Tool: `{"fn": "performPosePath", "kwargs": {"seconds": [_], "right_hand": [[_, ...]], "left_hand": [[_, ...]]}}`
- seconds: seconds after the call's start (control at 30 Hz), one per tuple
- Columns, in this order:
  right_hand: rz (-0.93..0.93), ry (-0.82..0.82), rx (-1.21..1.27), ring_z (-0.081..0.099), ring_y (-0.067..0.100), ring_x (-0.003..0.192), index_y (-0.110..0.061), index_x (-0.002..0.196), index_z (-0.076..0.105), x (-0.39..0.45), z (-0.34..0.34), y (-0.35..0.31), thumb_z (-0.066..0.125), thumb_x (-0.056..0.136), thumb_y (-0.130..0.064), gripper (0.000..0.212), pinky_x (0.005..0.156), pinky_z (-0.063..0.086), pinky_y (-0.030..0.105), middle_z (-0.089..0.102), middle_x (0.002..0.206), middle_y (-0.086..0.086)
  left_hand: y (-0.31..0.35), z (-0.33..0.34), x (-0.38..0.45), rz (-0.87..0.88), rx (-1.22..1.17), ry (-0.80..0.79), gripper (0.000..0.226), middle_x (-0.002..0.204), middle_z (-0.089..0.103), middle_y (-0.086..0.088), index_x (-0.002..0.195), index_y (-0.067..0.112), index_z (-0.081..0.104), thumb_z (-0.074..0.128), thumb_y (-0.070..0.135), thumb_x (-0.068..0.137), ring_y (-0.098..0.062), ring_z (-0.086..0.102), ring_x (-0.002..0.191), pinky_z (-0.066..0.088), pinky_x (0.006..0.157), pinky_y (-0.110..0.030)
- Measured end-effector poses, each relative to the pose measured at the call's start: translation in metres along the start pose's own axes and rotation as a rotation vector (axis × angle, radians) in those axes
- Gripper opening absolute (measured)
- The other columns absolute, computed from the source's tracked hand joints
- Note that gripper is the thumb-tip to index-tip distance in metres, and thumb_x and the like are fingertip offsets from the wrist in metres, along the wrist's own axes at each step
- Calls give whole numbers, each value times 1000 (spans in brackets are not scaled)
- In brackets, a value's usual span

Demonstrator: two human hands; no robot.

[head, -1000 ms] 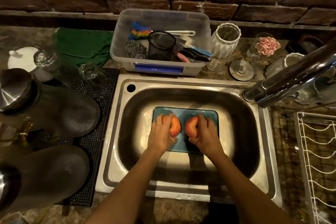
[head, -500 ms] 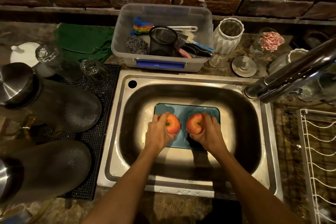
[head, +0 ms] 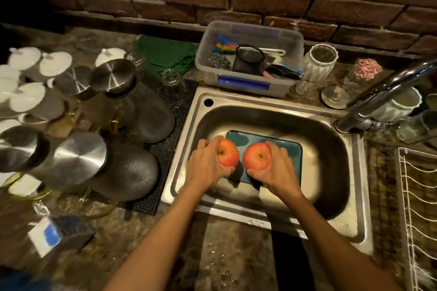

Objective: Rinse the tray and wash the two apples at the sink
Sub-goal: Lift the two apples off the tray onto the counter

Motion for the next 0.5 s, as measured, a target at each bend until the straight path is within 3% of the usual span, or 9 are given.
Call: {"fn": "performPosePath", "kwargs": {"seconds": [0.07, 0.2, 0.4, 0.5], "right_hand": [[-53, 2, 7, 47, 23, 118, -29, 141, 38, -19, 2, -19, 86, 65, -47, 92, 91, 43, 36, 44, 131, 2], [-105, 2, 11, 49, 27, 120, -29, 140, 41, -57, 18, -54, 87, 60, -47, 94, 100, 46, 45, 47, 132, 4], [-217, -78, 36, 49, 21, 109, -28, 124, 49, -113, 53, -109, 84, 64, -44, 72, 96, 44, 41, 45, 111, -5], [-238, -107, 7, 51, 27, 110, -28, 127, 49, -132, 80, -126, 83, 60, -46, 77, 93, 45, 41, 51, 115, 1]], "left_hand": [[-10, -15, -24, -26, -3, 19, 87, 133, 46, -4, 140, 39, 39, 83, 45, 66, -35, 56, 118, 48, 93, -45], [-35, -41, -78, -106, -10, 70, 86, 130, 48, -2, 138, 44, 41, 83, 47, 64, -37, 58, 116, 49, 94, -47], [-93, -70, -146, -207, -46, 183, 86, 128, 47, -3, 139, 43, 42, 84, 45, 64, -38, 57, 117, 50, 95, -48], [-121, -77, -171, -262, -62, 213, 86, 131, 47, -5, 140, 39, 43, 84, 43, 65, -35, 57, 118, 50, 91, -44]]}}
Point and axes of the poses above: each hand's wrist, its own x-axis towards the middle knuckle, its own z-axis out of the palm, y = z × x, the point moved 5 cm from there along x, towards the middle knuckle
